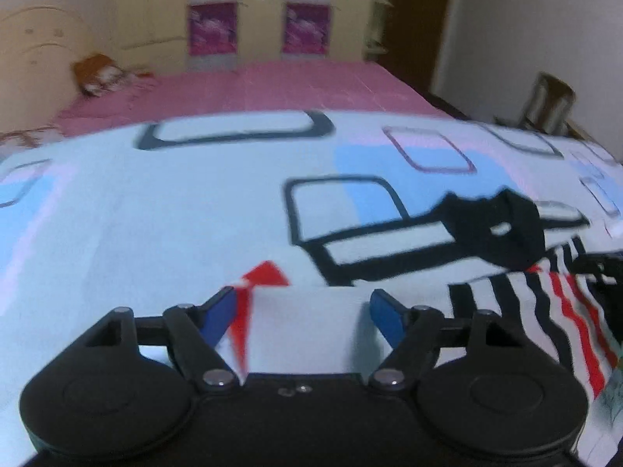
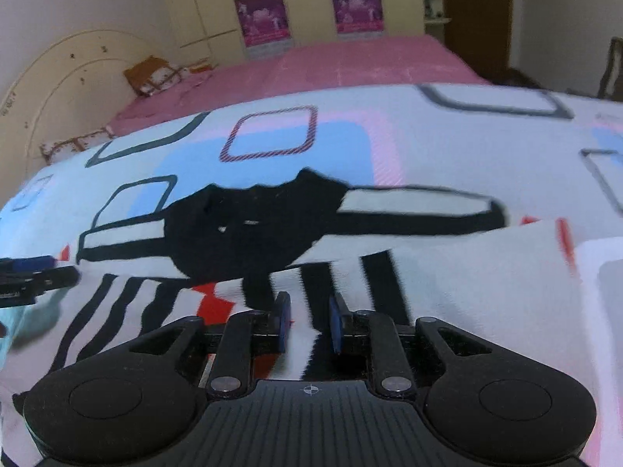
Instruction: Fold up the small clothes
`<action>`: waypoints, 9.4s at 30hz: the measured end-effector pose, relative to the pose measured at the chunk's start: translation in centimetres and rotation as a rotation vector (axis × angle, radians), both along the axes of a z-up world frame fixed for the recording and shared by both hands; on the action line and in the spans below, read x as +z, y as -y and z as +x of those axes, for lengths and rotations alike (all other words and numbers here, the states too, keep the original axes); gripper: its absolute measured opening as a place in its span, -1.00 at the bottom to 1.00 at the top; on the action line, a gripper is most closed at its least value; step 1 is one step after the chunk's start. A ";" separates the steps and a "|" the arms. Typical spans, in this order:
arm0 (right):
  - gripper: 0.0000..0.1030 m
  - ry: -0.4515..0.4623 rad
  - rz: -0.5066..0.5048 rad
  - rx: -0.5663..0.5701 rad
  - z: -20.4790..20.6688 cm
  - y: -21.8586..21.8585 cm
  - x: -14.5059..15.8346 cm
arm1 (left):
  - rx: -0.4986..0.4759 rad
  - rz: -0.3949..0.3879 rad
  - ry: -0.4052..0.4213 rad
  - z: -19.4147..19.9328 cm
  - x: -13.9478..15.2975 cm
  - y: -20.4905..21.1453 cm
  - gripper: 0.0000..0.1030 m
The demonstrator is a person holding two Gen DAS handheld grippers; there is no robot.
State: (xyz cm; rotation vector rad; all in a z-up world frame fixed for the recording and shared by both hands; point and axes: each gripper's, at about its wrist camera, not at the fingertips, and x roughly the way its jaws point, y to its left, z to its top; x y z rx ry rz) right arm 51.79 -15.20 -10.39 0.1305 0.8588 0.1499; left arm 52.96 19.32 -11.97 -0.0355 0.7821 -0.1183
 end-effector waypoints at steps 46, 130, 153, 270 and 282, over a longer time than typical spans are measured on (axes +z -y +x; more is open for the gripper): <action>0.21 0.032 0.169 -0.050 -32.7 15.4 4.7 | 0.143 0.070 0.001 -34.1 1.7 7.5 0.82; -0.90 0.097 0.667 -0.130 -11.2 16.8 8.5 | 0.191 -0.729 0.072 -13.1 5.7 0.7 -0.92; 0.16 0.003 0.682 -0.331 0.1 18.4 -0.4 | 0.190 -0.866 -0.011 -2.2 -2.0 -2.7 0.58; -0.06 0.000 -0.161 0.170 -15.3 -2.0 -1.3 | -0.074 0.055 -0.018 -15.4 0.1 14.4 0.54; -0.06 -0.043 -0.190 0.024 -16.6 6.9 -1.4 | -0.059 0.160 -0.022 -16.5 0.3 9.2 0.58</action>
